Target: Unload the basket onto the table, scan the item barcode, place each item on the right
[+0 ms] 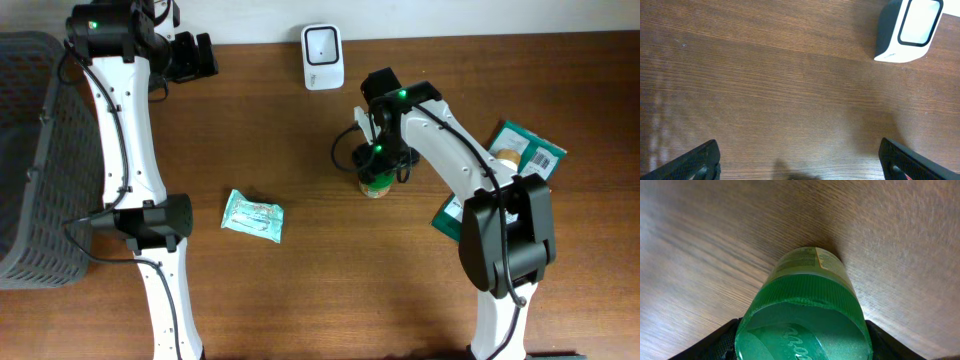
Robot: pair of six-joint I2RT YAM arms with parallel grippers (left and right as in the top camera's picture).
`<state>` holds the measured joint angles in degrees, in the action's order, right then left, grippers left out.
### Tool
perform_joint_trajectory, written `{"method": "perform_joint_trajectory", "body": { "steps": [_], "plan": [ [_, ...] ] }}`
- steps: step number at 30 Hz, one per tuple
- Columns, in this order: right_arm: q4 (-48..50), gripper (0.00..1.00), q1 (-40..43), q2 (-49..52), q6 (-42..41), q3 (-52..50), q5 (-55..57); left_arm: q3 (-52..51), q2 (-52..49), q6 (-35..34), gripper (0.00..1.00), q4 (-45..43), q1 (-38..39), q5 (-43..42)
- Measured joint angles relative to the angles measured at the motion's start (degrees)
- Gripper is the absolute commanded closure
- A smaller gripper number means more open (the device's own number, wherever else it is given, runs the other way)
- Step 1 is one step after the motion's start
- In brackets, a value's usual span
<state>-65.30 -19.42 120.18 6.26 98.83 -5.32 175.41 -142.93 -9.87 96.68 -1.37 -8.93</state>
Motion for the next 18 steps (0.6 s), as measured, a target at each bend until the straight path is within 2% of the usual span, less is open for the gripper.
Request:
{"method": "perform_joint_trajectory", "body": {
  "steps": [5,8,12,18],
  "plan": [
    [0.39,0.26,1.29,0.0,5.49,0.0,-1.25,0.0,0.0,0.0,0.01,-0.02,0.0,0.0],
    [1.95,0.25,1.73,-0.02,0.17,0.0,-4.57,0.0,0.0,0.0,0.01,-0.02,0.0,0.0],
    [2.6,0.25,1.73,-0.02,-11.19,0.0,-7.08,0.0,0.0,0.0,0.01,-0.02,0.0,0.0],
    [3.17,0.25,1.7,-0.02,-18.29,-0.55,-5.9,0.0,-0.02,0.0,0.01,0.0,0.0,0.0]
  ]
}}
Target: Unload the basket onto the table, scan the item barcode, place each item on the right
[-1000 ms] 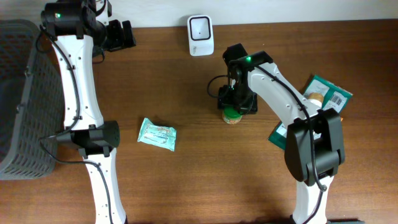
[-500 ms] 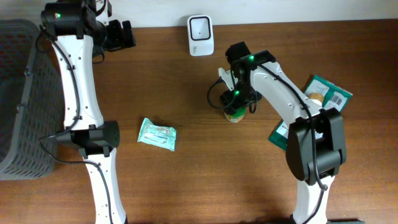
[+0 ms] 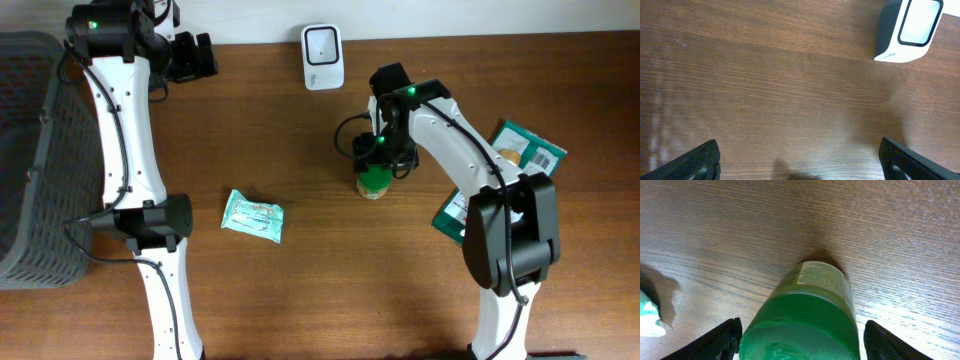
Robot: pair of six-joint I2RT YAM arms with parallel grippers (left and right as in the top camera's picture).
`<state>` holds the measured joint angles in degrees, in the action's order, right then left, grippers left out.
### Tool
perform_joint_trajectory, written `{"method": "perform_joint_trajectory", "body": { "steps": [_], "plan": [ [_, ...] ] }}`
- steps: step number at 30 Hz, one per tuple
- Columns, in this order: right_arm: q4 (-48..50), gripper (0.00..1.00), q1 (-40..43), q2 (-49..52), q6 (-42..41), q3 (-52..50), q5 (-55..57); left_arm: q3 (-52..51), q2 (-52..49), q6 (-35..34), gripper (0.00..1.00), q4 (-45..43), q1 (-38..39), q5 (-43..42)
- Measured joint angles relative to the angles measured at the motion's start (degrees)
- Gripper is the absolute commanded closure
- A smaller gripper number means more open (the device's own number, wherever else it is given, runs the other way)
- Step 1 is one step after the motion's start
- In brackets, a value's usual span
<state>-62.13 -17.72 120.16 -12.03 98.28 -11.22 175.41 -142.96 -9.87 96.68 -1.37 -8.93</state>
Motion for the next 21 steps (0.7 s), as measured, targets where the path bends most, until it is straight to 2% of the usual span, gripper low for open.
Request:
{"method": "perform_joint_trajectory", "body": {
  "steps": [6,16,21],
  "plan": [
    [0.31,0.26,-0.96,0.02,2.97,-0.81,1.25,0.0,0.02,0.0,0.01,0.0,0.0,0.0],
    [-0.66,0.38,-1.46,0.02,5.14,-0.81,3.48,0.0,0.0,0.0,0.01,-0.02,0.0,0.0],
    [-3.04,0.41,-1.46,0.0,5.2,0.26,3.67,0.0,0.0,0.0,0.01,-0.02,0.0,0.0]
  ]
}}
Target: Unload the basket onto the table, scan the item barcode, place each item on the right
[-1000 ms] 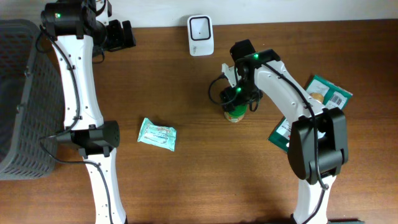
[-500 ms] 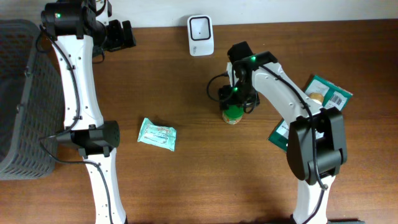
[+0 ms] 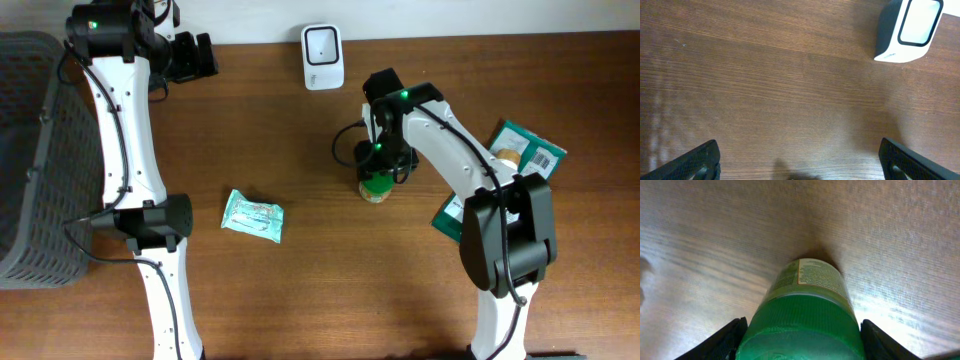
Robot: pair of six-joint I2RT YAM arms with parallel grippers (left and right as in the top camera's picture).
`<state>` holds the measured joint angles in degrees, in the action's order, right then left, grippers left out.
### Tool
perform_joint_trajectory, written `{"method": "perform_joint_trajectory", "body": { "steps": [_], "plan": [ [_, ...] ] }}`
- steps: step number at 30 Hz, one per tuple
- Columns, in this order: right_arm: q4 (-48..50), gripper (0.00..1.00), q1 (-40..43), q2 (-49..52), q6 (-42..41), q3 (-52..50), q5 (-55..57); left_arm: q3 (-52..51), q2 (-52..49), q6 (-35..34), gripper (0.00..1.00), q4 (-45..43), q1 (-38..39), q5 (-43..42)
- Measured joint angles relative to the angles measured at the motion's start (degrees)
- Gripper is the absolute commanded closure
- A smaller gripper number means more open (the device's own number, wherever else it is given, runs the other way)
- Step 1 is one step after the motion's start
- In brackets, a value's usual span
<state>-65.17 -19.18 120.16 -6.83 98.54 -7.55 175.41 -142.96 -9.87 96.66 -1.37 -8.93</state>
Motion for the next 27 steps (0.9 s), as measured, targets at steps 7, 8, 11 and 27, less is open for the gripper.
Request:
{"method": "perform_joint_trajectory", "body": {
  "steps": [7,8,11,27],
  "plan": [
    [-6.91,0.42,0.0,0.02,0.17,8.46,-1.25,0.0,0.02,0.0,0.01,0.0,0.0,0.0],
    [-7.43,0.42,0.0,0.02,0.42,9.18,-2.01,0.0,0.0,0.0,0.01,0.0,0.0,0.0],
    [-7.87,0.42,0.02,0.0,4.04,11.87,-9.79,0.0,0.02,0.0,0.01,0.0,0.0,0.0],
    [-8.33,0.43,9.35,0.0,19.04,16.52,-66.29,0.0,0.0,0.0,0.01,0.0,0.0,0.0]
  ]
}}
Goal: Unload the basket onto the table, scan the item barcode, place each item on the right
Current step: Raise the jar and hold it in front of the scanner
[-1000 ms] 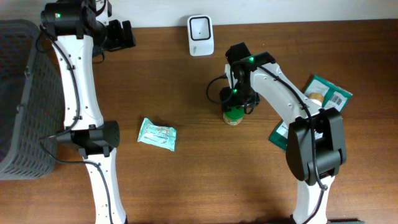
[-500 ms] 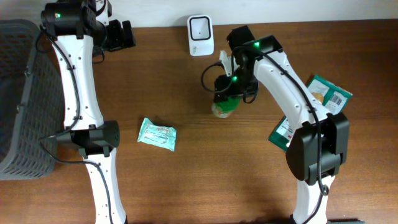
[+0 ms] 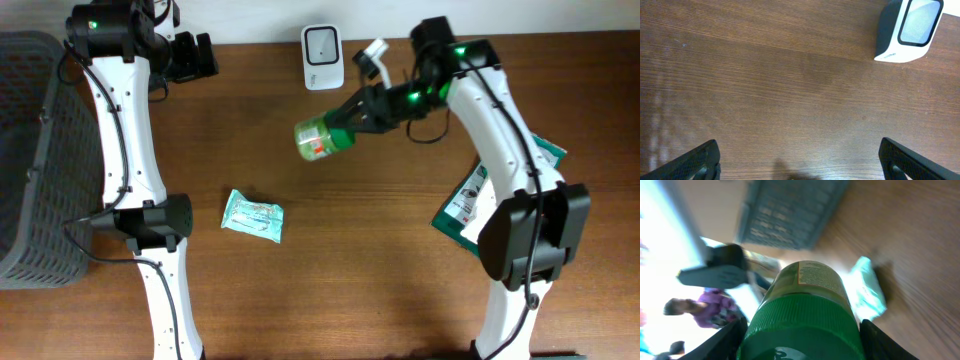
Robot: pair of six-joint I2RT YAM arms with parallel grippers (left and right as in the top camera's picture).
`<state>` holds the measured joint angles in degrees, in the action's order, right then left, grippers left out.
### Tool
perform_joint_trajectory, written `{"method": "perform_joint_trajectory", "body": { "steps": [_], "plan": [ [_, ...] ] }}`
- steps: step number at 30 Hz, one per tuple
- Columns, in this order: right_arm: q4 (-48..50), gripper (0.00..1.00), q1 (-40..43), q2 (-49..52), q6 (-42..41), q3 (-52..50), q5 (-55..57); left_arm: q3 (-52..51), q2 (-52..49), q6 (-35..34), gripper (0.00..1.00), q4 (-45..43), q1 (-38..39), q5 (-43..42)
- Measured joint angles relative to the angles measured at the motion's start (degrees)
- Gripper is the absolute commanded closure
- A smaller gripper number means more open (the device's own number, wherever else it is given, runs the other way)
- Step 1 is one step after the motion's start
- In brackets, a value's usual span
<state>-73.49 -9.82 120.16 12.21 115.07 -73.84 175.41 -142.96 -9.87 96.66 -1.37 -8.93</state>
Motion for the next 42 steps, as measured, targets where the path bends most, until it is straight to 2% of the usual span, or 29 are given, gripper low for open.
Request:
{"method": "perform_joint_trajectory", "body": {
  "steps": [3,6,11,15,17,20,23,27,29,31,34,38,42],
  "plan": [
    [0.02,0.43,2.12,0.0,-0.33,0.02,-5.44,0.0,0.02,0.0,0.01,0.02,0.0,0.0],
    [0.02,0.43,2.84,0.0,-0.48,0.02,-6.36,0.0,0.0,0.0,0.01,0.0,0.0,0.0],
    [1.46,0.43,2.56,0.0,-0.74,0.02,1.03,0.0,0.0,0.0,0.01,0.02,0.0,0.0],
    [10.36,0.43,-0.28,0.0,-3.28,0.02,22.03,0.0,0.0,0.0,0.01,0.04,0.0,0.0],
    [16.22,0.46,-3.56,0.0,-4.28,0.13,35.8,0.0,0.02,-0.02,0.01,0.02,0.0,0.0],
    [26.64,0.48,-8.17,0.11,-4.68,0.13,55.43,0.0,0.0,0.0,0.01,0.0,0.0,0.0],
    [36.81,0.5,-11.26,0.92,-3.56,0.24,70.27,0.0,0.02,0.0,0.01,0.0,0.0,0.0],
    [47.89,0.5,-11.63,3.58,4.72,0.24,77.81,0.0,0.0,0.0,0.01,0.02,0.0,0.0],
    [53.77,0.49,-11.54,5.64,10.75,0.22,79.67,0.0,0.02,0.0,0.01,0.0,0.0,0.0],
    [58.34,0.43,-11.54,7.43,16.9,0.22,80.32,0.0,0.02,0.0,0.01,-0.02,0.0,0.0],
    [65.37,0.43,-11.54,10.23,24.28,0.22,80.72,0.0,0.02,0.0,0.01,0.02,0.0,0.0],
    [73.02,0.4,-11.54,14.16,32.48,0.22,80.96,0.0,0.02,0.0,0.01,0.02,0.0,0.02],
    [76.39,0.4,-11.54,16.63,39.32,0.22,80.72,0.0,0.02,0.0,0.01,0.0,0.0,0.0]
  ]
}}
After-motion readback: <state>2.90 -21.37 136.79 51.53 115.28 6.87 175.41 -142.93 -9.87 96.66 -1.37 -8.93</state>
